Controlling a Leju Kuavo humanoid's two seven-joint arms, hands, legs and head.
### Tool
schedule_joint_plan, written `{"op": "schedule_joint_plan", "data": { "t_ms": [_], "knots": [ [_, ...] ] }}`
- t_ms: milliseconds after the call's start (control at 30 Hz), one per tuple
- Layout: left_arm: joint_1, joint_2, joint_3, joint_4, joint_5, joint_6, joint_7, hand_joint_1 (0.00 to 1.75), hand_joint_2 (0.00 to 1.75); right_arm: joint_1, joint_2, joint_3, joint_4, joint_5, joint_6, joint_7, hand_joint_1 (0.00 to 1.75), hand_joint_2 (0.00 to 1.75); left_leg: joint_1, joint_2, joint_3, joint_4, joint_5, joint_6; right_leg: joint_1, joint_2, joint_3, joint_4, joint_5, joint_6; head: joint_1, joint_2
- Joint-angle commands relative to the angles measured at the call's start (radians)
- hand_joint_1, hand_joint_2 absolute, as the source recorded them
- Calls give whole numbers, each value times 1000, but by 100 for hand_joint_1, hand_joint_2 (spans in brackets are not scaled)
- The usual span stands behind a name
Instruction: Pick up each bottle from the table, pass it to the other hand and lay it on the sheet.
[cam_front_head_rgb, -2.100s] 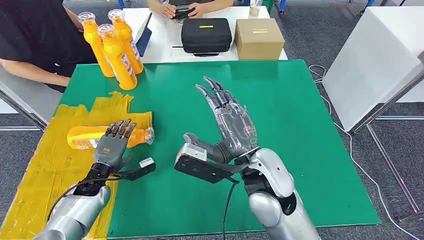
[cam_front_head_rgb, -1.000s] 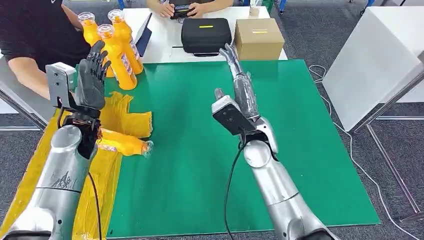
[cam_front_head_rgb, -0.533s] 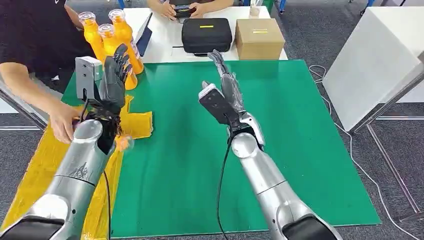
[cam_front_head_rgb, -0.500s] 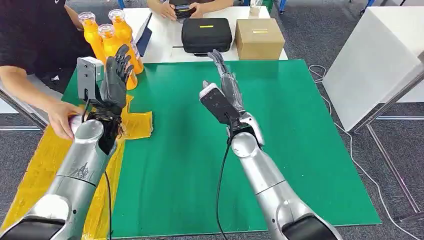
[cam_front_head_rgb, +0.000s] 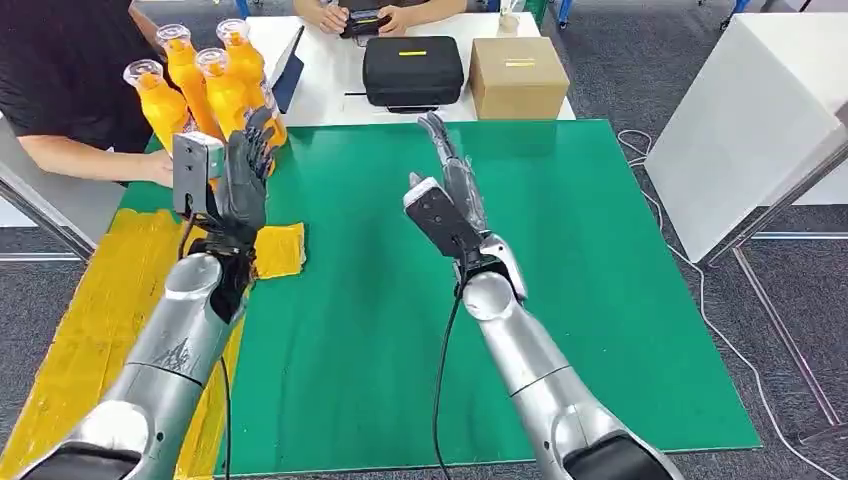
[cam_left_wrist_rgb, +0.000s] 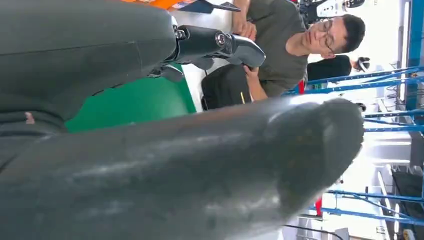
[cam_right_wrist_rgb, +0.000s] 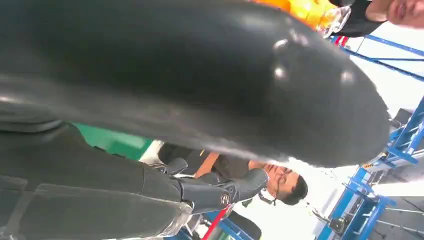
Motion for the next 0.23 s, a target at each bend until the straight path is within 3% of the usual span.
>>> {"op": "schedule_joint_plan", "data": {
  "t_ms": [33,233],
  "knots": [
    [2,28,-36,-17,-11,-3,7,0,0,-23,-15,37,35,-20,16,-1,0,0,1,1,5,0,-3,-4,1,0,5,0,-2,-1,0,0],
    [3,28,-36,-18,-12,-3,8,0,0,-26,-16,38,39,-30,25,1,0,0,1,1,4,0,-2,-3,1,0,4,0,-2,-1,0,0]
  ]
}}
